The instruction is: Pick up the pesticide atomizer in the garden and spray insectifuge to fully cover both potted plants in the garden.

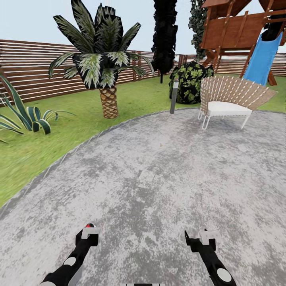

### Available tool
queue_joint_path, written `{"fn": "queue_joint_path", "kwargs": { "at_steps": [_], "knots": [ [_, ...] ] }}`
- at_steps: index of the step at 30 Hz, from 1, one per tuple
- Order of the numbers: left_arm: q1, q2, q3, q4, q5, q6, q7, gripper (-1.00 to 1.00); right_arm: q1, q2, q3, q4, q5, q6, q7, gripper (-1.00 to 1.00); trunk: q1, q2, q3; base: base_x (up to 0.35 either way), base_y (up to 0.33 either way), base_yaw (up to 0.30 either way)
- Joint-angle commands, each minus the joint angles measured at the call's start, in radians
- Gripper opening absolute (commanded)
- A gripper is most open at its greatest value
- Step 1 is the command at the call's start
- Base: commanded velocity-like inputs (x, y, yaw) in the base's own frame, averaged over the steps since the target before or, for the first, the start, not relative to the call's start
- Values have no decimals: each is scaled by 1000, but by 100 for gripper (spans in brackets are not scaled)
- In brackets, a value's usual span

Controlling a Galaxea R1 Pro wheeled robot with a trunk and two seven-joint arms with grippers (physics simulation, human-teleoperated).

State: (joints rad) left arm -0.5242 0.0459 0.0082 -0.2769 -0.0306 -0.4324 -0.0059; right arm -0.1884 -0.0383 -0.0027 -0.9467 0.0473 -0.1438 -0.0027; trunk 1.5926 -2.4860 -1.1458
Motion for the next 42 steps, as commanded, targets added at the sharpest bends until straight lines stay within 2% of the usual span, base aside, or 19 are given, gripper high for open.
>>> {"fn": "queue_joint_path", "kwargs": {
  "at_steps": [1,9,33,42],
  "knots": [
    [0,0,1,1,-3,-3,0,-100,0,0,0,1,5,-3,0,100,-4,7,4,0,0,0],
    [0,0,1,1,-3,-3,0,-100,0,0,0,0,5,-2,0,100,-35,63,37,0,0,0],
    [1,0,1,1,-3,-3,1,-100,0,0,0,1,5,-2,0,100,-127,231,113,0,0,2],
    [1,0,1,1,-3,-3,2,-100,0,0,0,2,5,-3,0,100,-157,287,145,0,0,146]
  ]
}}
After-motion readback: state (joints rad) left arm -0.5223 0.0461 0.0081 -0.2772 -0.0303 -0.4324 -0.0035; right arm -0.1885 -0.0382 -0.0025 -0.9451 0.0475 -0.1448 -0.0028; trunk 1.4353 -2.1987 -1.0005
